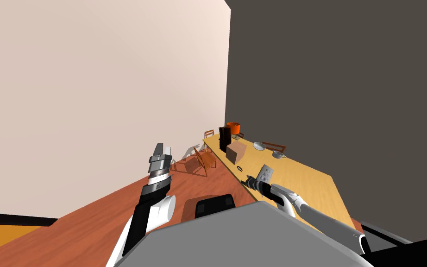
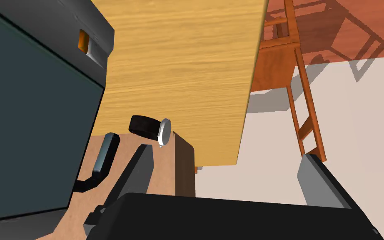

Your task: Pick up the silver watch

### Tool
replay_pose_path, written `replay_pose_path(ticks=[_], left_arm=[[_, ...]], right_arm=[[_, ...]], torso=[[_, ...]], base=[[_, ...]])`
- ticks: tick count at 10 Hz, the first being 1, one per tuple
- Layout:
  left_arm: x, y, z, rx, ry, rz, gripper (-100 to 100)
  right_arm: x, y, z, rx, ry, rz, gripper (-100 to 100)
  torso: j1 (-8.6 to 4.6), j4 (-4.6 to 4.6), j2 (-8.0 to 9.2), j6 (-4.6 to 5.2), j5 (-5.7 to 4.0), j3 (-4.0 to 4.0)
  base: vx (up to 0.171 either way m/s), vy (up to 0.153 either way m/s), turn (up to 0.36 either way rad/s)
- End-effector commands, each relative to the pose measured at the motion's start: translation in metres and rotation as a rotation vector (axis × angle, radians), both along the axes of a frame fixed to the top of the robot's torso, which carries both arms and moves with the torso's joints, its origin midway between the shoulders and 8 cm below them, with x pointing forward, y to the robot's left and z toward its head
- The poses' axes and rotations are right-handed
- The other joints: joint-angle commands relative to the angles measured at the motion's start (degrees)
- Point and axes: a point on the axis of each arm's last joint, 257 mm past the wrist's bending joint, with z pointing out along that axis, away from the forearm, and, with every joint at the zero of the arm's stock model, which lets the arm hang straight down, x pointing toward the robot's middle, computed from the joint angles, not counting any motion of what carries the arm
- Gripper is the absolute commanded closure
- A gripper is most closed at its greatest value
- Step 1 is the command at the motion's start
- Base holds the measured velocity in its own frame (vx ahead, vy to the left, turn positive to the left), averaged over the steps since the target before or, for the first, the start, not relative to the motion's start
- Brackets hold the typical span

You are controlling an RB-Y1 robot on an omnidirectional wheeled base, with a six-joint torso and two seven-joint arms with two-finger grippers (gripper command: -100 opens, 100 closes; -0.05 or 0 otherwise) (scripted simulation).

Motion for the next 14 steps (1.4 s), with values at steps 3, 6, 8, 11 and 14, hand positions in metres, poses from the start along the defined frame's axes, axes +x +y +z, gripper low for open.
replay_pose_path(ticks=[3,6,8,11,14], left_arm=[[0.000,0.000,0.000,0.000,0.000,0.000,0],[0.000,0.000,0.000,0.000,0.000,0.000,0],[0.000,0.000,0.000,0.000,0.000,0.000,0],[0.000,0.000,0.000,0.000,0.000,0.000,0],[0.000,0.000,0.000,0.000,0.000,0.000,0]], right_arm=[[-0.019,-0.053,-0.010,-0.130,0.056,0.004,-100],[-0.024,-0.067,-0.012,-0.162,0.069,0.003,-100],[-0.022,-0.061,-0.019,-0.161,0.066,-0.005,-100],[-0.019,-0.050,-0.030,-0.157,0.064,-0.019,-100],[-0.019,-0.052,-0.028,-0.158,0.064,-0.016,100]], torso=[[0.12,0.00,0.04,0.00,0.01,0.02],[0.23,0.02,0.15,0.02,0.03,0.07],[0.28,0.10,0.54,0.05,0.04,0.30],[0.09,0.12,0.61,0.04,-0.01,0.34],[0.25,0.13,0.64,0.05,0.03,0.36]], base=[[0.142,-0.020,0.209],[0.101,-0.005,0.117],[0.010,-0.016,0.030],[0.004,-0.051,0.058],[0.001,-0.007,0.004]])
